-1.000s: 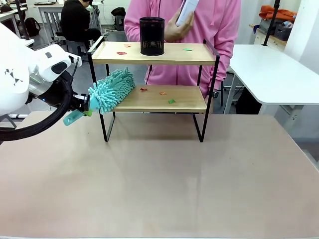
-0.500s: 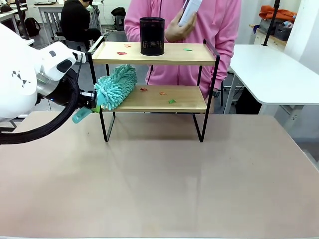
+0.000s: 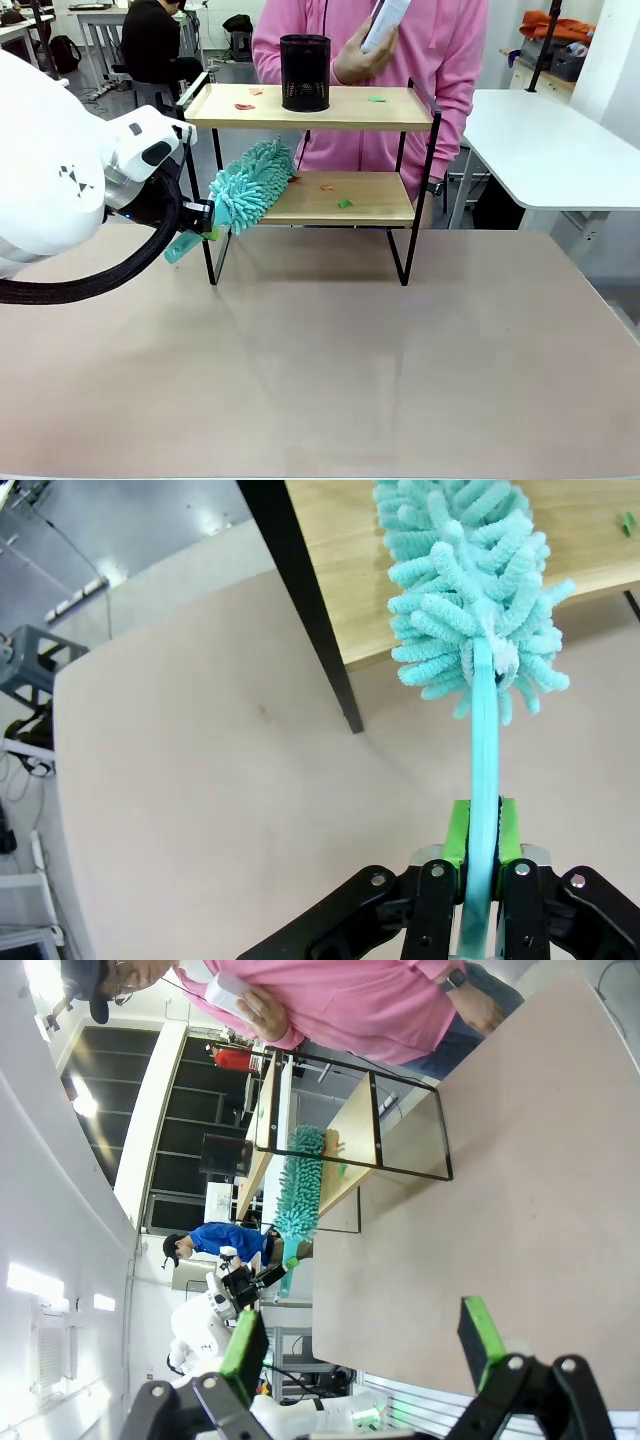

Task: Clean the shelf.
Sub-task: Clean the specific tier of the Shelf with the Duster once objects are removed.

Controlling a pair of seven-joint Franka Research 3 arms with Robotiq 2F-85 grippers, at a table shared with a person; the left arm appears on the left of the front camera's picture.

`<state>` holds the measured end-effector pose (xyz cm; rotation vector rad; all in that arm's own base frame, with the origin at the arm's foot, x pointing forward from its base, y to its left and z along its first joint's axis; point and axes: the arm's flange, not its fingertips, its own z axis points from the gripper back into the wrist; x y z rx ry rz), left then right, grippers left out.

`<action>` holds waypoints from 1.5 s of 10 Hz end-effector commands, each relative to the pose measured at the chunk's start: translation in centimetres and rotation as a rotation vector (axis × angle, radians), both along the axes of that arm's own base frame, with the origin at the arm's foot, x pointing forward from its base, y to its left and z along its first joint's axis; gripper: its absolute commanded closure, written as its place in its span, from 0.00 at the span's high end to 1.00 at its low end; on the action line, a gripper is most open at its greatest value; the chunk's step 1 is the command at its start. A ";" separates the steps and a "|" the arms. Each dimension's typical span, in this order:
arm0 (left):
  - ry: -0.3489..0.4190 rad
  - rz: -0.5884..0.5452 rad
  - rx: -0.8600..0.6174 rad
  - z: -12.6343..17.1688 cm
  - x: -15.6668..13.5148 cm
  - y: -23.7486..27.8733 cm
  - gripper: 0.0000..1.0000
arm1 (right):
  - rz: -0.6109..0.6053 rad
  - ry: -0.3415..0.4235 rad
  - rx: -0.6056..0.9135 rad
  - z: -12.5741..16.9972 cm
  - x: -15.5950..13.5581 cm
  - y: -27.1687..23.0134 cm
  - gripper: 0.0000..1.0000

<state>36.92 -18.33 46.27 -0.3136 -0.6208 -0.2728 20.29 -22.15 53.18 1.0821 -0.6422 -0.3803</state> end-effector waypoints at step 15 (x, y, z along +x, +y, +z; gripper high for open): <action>0.153 -0.773 -0.064 0.9 -3.7 0.8 0.12 | 0.005 -0.030 -0.005 0.1 0.2 0.0 1.00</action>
